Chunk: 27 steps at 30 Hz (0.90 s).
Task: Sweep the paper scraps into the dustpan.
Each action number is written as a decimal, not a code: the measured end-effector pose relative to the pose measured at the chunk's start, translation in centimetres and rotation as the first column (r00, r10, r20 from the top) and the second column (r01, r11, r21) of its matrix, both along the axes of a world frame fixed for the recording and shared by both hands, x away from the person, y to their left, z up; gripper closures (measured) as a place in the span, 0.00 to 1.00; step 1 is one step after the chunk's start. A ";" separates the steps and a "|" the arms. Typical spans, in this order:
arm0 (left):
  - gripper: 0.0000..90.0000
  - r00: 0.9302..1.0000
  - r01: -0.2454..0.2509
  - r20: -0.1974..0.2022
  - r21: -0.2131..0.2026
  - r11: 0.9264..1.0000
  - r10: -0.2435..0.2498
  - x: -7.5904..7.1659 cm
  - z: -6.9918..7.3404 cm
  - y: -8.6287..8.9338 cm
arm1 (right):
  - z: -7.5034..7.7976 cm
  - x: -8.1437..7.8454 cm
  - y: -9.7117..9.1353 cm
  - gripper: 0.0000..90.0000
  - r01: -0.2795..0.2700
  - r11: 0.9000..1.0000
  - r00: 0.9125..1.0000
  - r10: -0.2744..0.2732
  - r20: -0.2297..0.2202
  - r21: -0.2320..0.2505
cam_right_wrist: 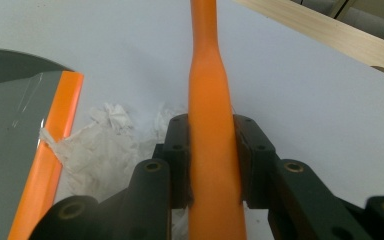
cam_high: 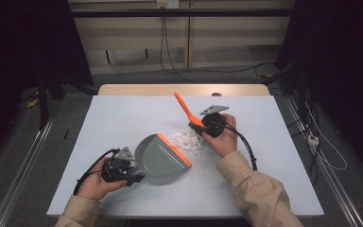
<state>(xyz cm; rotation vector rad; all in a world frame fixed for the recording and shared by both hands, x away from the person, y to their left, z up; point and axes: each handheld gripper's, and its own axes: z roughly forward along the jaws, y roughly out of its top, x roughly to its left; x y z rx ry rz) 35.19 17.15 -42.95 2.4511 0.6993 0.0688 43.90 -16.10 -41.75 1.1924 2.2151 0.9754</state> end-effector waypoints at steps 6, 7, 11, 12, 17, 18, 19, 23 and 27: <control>0.69 1.000 -0.013 0.001 -0.005 1.000 0.013 -0.1 0.0 -0.4 | 0.0 -0.2 0.4 0.79 0.000 1.000 1.000 0.000 0.000 0.000; 0.69 1.000 -0.016 -0.002 -0.013 1.000 0.016 -0.1 -0.1 -0.5 | 0.0 -0.3 0.5 0.79 -0.004 1.000 1.000 0.004 -0.001 0.004; 0.69 1.000 -0.012 0.000 -0.005 1.000 0.012 -0.1 -0.2 -0.8 | 0.0 -0.6 1.0 0.79 -0.016 1.000 1.000 0.016 -0.002 0.005; 0.69 1.000 -0.018 -0.006 -0.012 1.000 0.018 -0.1 -0.3 -0.9 | 0.0 -0.6 1.1 0.79 -0.017 1.000 1.000 0.017 -0.001 0.004; 0.69 1.000 0.008 -0.001 0.010 1.000 -0.008 0.1 -0.4 -1.1 | 0.0 -0.8 1.5 0.79 -0.026 1.000 1.000 0.026 -0.003 0.007; 0.69 1.000 -0.006 -0.001 -0.002 1.000 0.006 0.0 -0.5 -1.2 | 0.0 -0.9 1.6 0.79 -0.028 1.000 1.000 0.028 -0.002 0.006; 0.69 1.000 0.006 -0.001 0.015 1.000 -0.006 0.1 -0.4 -1.1 | 0.0 -0.9 1.7 0.79 -0.030 1.000 1.000 0.030 -0.004 0.009; 0.69 1.000 0.003 -0.004 0.014 1.000 -0.003 0.1 -0.5 -1.3 | 0.1 -1.2 2.1 0.79 -0.043 0.999 0.999 0.043 -0.010 0.032; 0.69 1.000 -0.005 -0.007 0.007 1.000 0.005 0.0 -0.5 -1.3 | 0.0 -1.6 2.9 0.79 -0.066 0.997 0.998 0.066 0.001 0.025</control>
